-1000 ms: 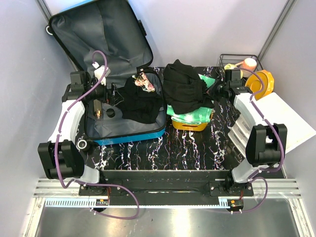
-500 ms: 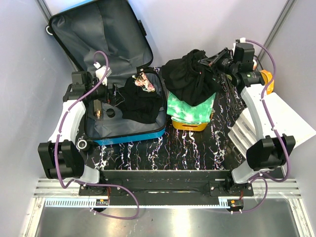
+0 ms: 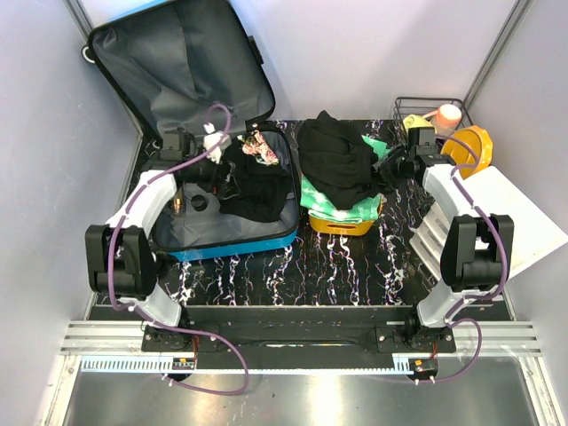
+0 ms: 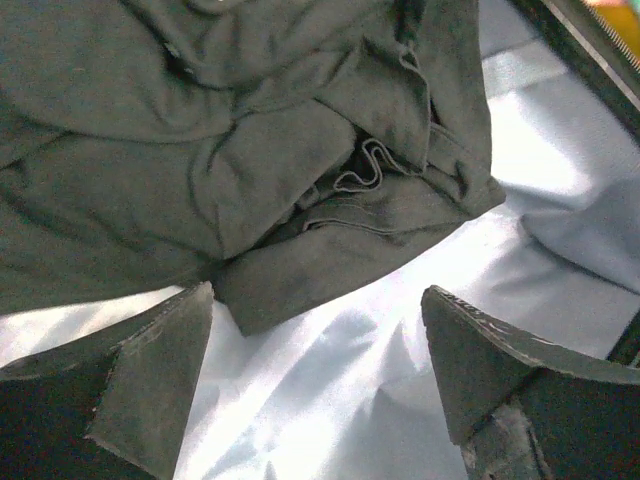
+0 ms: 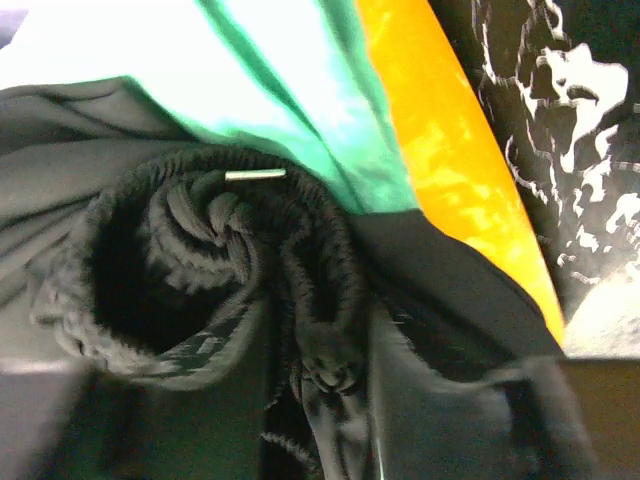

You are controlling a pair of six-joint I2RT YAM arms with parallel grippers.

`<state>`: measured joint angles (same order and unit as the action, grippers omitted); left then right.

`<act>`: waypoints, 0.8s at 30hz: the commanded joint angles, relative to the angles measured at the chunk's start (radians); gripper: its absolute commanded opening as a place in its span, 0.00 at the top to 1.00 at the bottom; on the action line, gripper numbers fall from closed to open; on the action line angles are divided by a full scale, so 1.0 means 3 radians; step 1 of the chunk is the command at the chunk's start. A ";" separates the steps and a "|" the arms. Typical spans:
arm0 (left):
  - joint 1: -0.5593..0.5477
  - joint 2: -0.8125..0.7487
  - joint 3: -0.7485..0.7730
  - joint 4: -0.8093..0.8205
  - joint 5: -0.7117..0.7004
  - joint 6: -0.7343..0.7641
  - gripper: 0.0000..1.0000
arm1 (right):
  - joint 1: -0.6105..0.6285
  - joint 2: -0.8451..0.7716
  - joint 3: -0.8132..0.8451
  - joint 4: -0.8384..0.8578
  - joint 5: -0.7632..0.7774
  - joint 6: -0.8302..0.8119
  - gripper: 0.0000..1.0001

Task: Open, take out, and arrange the luggage

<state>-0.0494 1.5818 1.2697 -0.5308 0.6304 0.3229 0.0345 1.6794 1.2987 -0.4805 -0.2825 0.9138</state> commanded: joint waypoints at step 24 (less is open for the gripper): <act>-0.0520 0.0837 0.0931 0.0256 0.0266 0.1342 0.39 | -0.0013 -0.0403 0.1117 0.0517 -0.0418 -0.1783 0.00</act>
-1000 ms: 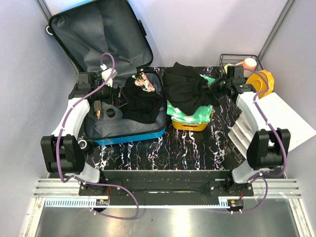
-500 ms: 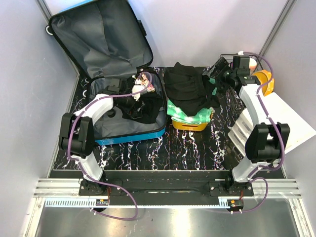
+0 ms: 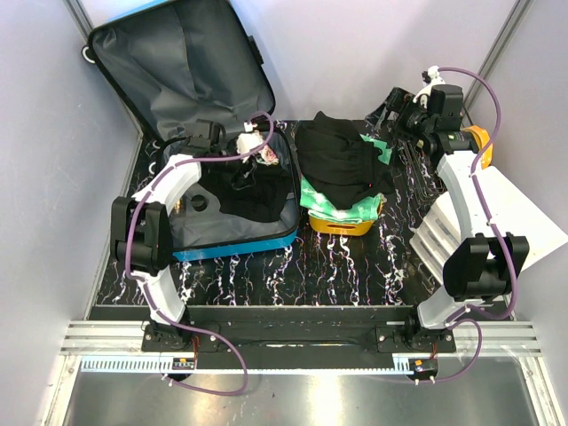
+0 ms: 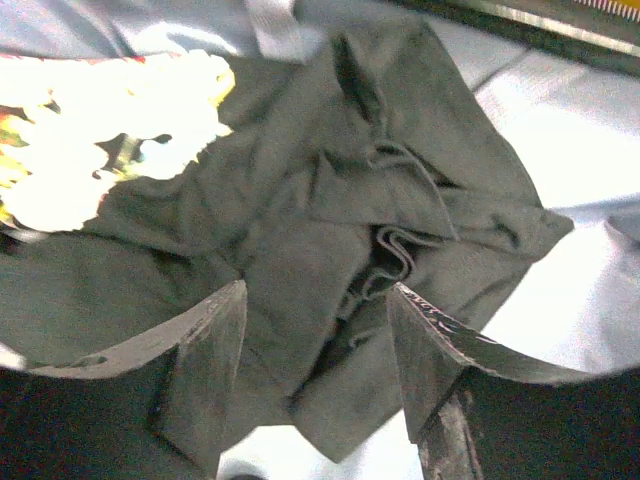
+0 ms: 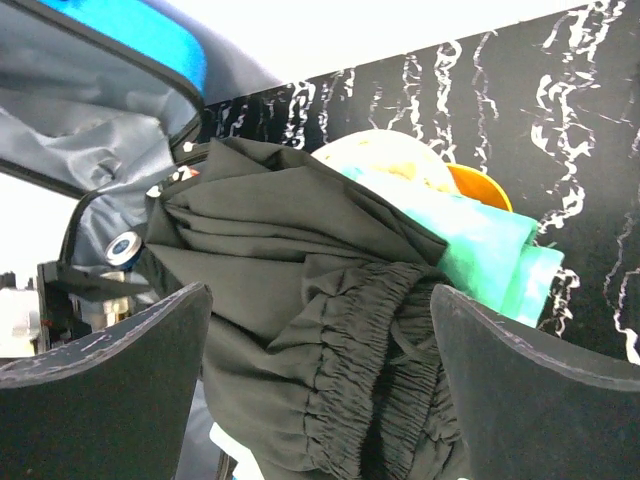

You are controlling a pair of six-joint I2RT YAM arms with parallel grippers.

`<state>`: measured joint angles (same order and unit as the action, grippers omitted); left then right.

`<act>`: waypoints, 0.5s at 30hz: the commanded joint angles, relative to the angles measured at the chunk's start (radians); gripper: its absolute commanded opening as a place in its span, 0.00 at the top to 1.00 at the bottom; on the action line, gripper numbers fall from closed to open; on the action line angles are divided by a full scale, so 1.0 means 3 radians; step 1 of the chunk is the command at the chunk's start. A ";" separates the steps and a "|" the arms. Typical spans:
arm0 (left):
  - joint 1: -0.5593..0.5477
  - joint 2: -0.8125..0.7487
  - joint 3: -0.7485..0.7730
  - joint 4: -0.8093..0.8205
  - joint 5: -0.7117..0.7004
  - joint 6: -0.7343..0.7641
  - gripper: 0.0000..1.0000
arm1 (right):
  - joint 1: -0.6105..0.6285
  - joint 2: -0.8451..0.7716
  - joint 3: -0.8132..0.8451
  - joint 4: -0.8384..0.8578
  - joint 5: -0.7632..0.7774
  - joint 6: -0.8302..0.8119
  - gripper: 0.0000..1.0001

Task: Open, take out, and arrange the luggage

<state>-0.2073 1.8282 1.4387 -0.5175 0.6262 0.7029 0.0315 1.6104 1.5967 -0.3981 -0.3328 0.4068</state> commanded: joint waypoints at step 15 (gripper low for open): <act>-0.0071 0.0987 0.1161 0.0073 0.0184 0.0219 0.36 | 0.0002 -0.0107 0.0164 0.0258 -0.0256 -0.0052 0.00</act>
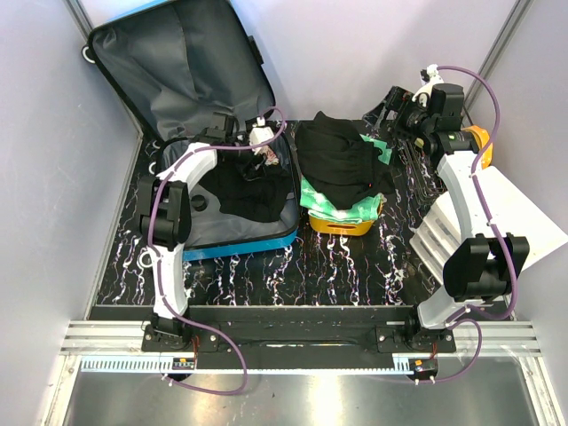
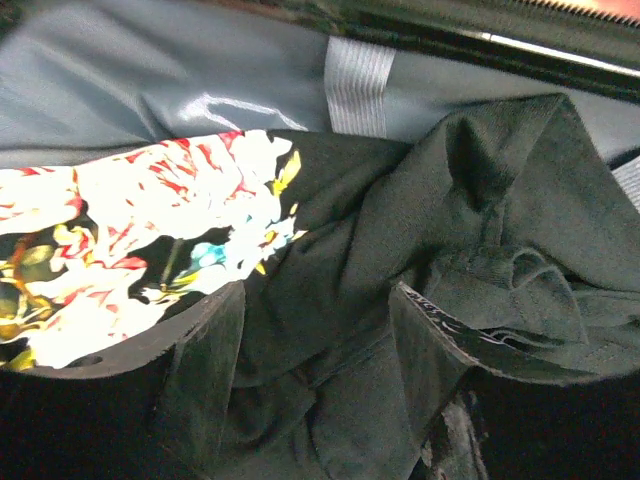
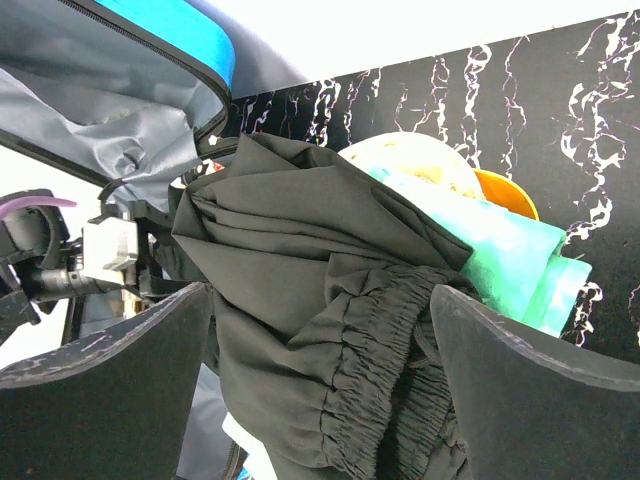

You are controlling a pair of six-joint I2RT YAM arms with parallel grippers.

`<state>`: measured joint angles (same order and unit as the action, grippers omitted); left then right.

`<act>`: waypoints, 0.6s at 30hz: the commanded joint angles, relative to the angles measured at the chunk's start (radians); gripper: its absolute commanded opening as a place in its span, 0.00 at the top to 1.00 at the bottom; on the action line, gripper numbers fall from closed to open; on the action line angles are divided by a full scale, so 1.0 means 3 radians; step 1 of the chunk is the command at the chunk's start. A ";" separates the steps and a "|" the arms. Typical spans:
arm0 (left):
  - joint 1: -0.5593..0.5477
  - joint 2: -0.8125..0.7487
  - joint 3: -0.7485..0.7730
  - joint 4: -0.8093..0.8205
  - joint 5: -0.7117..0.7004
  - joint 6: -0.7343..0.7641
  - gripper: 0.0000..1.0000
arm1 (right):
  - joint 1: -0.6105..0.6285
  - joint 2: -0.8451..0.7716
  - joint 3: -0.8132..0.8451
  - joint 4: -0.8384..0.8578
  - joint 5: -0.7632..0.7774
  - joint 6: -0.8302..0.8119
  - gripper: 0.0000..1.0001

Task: Open, take out, and arrange the luggage

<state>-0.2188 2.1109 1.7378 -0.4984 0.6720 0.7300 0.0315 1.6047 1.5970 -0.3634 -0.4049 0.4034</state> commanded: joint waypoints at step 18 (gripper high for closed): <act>0.0171 -0.0864 -0.0004 -0.0618 0.0219 0.0475 1.00 | 0.0007 0.0051 0.0224 0.0142 -0.0112 -0.0005 0.02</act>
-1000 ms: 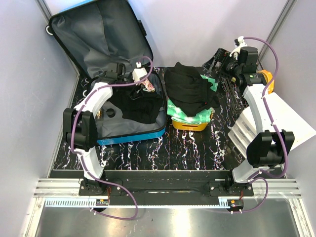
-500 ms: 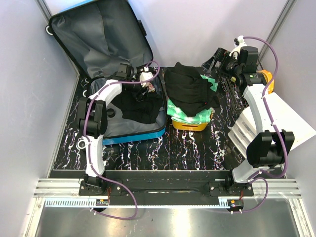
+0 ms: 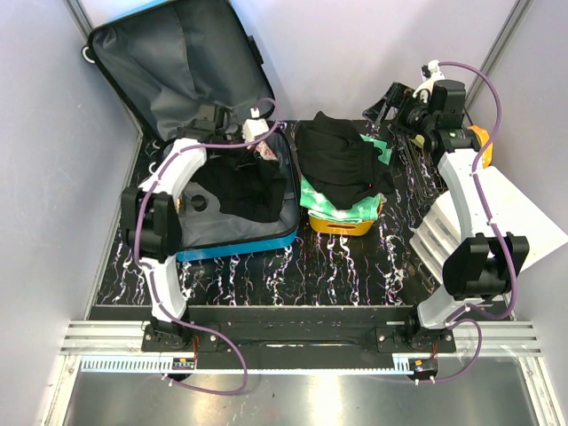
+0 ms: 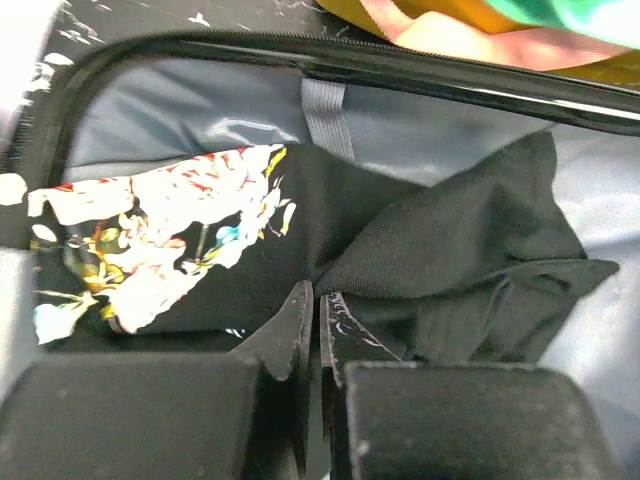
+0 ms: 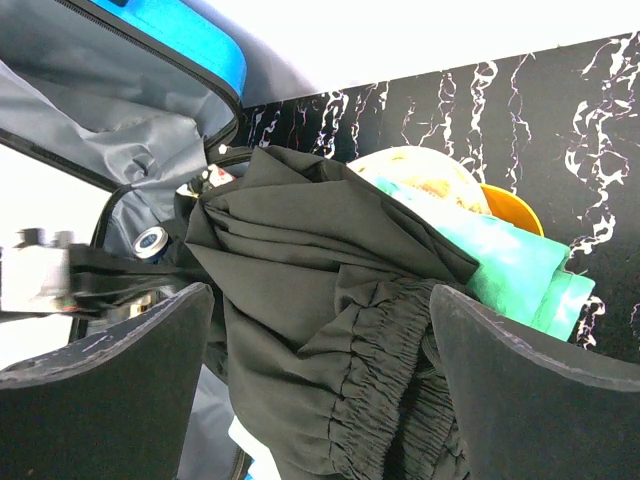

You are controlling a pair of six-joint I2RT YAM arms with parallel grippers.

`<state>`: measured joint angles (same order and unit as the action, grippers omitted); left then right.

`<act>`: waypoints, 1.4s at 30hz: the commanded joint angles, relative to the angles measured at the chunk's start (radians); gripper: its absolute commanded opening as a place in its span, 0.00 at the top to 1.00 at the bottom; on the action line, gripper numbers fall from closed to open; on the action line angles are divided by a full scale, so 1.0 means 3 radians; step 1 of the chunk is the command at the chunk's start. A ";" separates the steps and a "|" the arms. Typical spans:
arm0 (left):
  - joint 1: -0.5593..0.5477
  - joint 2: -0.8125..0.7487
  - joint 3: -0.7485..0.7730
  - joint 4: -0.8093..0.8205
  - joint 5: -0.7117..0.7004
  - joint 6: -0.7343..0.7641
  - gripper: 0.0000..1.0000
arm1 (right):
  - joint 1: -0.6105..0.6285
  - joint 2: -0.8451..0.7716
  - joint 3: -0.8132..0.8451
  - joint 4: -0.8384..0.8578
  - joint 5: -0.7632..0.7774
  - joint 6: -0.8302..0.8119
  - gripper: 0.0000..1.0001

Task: Open, take out, and arrange the luggage

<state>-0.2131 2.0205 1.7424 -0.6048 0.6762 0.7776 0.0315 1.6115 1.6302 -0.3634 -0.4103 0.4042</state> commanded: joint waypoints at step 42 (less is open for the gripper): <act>0.1012 -0.0692 -0.0204 -0.0092 -0.0330 -0.1199 0.01 | 0.0243 0.0176 0.0150 0.0286 -0.0668 -0.0217 0.00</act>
<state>0.0925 1.7309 1.6447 -0.7956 0.6243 0.7834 0.0830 1.6657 1.6302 -0.3187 -0.5934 0.3866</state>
